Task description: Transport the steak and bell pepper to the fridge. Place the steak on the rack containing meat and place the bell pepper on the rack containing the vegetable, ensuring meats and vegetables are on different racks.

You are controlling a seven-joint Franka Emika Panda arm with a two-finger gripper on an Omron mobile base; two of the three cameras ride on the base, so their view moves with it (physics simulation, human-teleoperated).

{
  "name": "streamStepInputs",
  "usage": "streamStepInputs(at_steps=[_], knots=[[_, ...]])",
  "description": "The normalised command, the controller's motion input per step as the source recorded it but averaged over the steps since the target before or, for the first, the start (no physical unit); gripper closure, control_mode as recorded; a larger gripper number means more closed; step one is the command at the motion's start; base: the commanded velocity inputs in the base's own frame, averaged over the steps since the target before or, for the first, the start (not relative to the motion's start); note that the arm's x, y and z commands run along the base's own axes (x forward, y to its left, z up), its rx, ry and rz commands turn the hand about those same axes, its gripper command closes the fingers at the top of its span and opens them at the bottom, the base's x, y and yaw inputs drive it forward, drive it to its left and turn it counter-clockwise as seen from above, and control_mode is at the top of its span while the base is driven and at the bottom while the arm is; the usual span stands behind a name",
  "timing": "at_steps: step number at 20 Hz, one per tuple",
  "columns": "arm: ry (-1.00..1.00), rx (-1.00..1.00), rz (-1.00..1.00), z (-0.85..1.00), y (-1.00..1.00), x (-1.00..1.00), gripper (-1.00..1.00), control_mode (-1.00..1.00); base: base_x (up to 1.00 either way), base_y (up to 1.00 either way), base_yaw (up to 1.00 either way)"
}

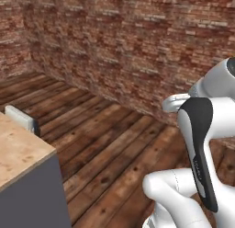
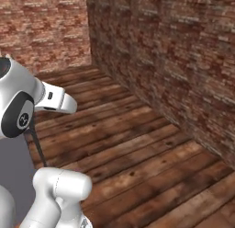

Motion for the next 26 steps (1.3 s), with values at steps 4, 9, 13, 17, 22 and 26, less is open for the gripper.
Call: streamStepInputs(at_steps=[4, 9, 13, 17, 22, 26], knots=[[0.00, 0.00, 0.00, 0.00, 0.00, 0.00, -1.00, 1.00, 1.00, -0.61, 0.44], [0.00, 0.00, 0.00, 0.00, 0.00, 0.00, -1.00, 1.00, 1.00, -0.61, 0.45], [0.00, 0.00, 0.00, 0.00, 0.00, 0.00, -1.00, 1.00, 1.00, -0.61, 0.46], [0.00, 0.00, 0.00, 0.00, 0.00, 0.00, -1.00, 1.00, 1.00, -0.62, 0.46], [0.00, 0.00, 0.00, 0.00, 0.00, 0.00, -1.00, 1.00, 1.00, -0.69, 0.46], [0.00, 0.00, 0.00, 0.00, 0.00, 0.00, -1.00, 1.00, 1.00, -0.70, 0.45]])
